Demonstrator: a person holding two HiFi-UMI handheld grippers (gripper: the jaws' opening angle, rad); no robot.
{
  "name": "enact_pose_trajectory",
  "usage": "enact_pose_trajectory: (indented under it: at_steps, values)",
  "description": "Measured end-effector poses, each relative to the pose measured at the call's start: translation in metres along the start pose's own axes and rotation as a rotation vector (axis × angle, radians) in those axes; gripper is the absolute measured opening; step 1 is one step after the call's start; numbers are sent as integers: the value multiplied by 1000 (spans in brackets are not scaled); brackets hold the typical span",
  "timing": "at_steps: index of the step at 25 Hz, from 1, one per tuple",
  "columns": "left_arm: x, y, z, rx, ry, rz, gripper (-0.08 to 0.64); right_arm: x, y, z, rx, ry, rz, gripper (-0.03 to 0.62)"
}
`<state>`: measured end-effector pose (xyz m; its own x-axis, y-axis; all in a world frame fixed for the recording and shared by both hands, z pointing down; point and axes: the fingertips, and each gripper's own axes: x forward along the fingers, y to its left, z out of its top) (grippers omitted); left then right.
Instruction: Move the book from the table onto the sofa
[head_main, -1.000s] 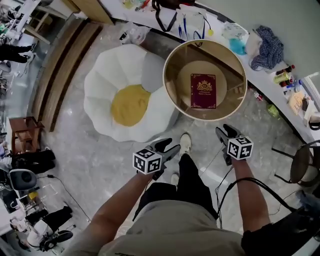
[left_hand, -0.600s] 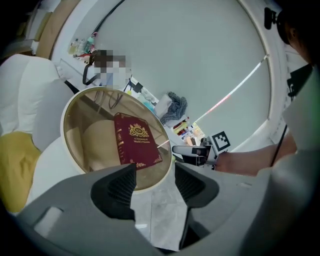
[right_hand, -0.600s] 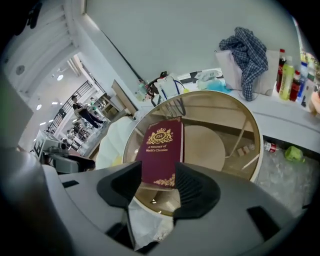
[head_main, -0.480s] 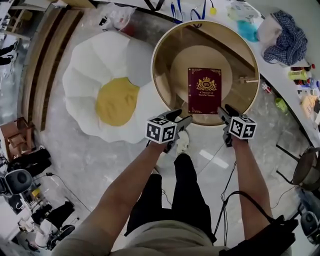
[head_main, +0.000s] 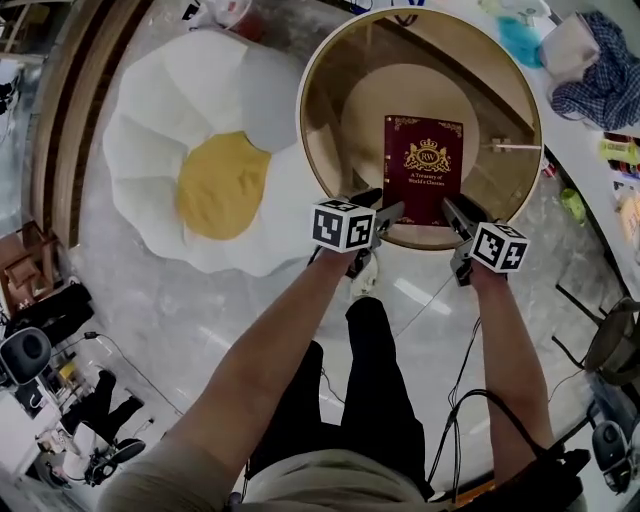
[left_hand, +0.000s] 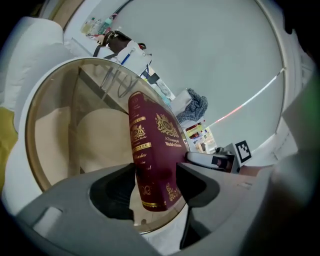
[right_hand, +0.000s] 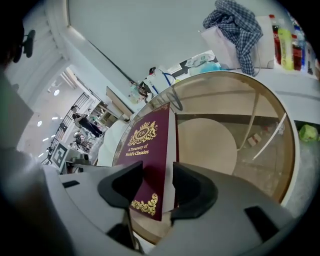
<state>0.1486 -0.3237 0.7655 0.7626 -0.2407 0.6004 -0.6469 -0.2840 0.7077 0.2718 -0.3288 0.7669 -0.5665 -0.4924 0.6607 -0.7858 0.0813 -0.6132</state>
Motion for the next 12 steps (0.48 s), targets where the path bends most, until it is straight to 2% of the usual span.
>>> enact_pose_trajectory:
  at_steps: [2,7,12]
  values:
    - [7,1,-3,-14,14,-8,242,1,2,0,13,-7,15,173]
    - [5,1,0,-28,3,-3,241,-2,5,0,-21,-14,-3,157]
    - [-36,1,-1,-60,-60,-4,241,-3,48,2,-75,-27,16,152]
